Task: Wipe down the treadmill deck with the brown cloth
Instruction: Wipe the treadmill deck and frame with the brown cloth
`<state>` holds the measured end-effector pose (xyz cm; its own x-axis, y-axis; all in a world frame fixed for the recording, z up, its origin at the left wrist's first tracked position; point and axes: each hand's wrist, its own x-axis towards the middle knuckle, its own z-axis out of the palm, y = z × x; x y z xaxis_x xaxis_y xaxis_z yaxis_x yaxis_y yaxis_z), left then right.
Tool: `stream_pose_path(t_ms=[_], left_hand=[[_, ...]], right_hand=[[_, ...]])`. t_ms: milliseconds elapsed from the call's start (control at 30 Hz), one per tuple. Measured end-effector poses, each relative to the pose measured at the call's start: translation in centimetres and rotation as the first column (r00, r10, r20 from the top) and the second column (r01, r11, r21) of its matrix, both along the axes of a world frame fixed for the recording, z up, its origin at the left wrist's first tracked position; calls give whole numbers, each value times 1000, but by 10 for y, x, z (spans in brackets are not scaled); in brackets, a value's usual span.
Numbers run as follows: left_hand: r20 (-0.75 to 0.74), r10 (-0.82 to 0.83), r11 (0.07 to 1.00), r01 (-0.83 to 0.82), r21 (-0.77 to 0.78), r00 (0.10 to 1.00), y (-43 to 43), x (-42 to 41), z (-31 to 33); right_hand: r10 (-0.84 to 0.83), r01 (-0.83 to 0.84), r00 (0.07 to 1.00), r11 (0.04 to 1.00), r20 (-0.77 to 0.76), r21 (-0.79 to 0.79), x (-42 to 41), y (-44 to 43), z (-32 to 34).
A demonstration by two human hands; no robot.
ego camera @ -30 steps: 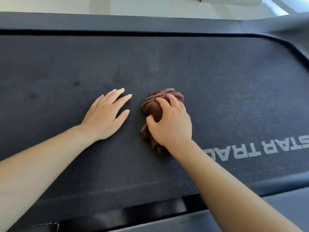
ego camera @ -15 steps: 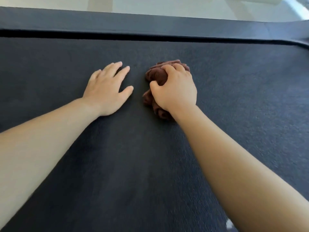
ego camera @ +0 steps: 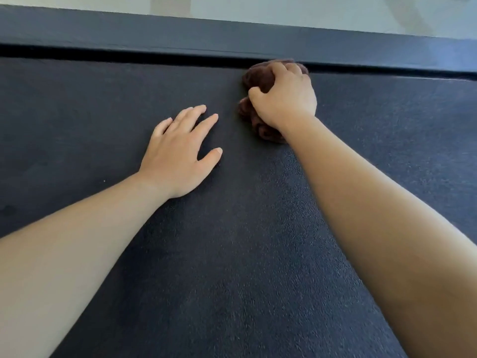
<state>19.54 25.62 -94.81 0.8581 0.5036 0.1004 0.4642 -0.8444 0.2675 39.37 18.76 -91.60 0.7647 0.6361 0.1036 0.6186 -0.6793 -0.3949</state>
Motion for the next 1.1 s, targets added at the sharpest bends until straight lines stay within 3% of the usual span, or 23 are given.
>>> stream_pose_path(t_ms=[333, 500, 667, 1100], left_hand=[[-49, 3, 1000, -3, -5, 999, -13, -12, 4], [-120, -98, 995, 94, -39, 988, -63, -88, 10], [-105, -57, 997, 52, -55, 993, -109, -156, 10], [-63, -36, 999, 34, -35, 997, -124, -184, 7]], right_hand=[[109, -108, 994, 994, 26, -22, -121, -124, -5], [148, -148, 989, 989, 7, -18, -196, -184, -2], [198, -199, 980, 980, -23, -31, -250, -230, 1], [227, -228, 974, 974, -18, -9, -278, -246, 2]])
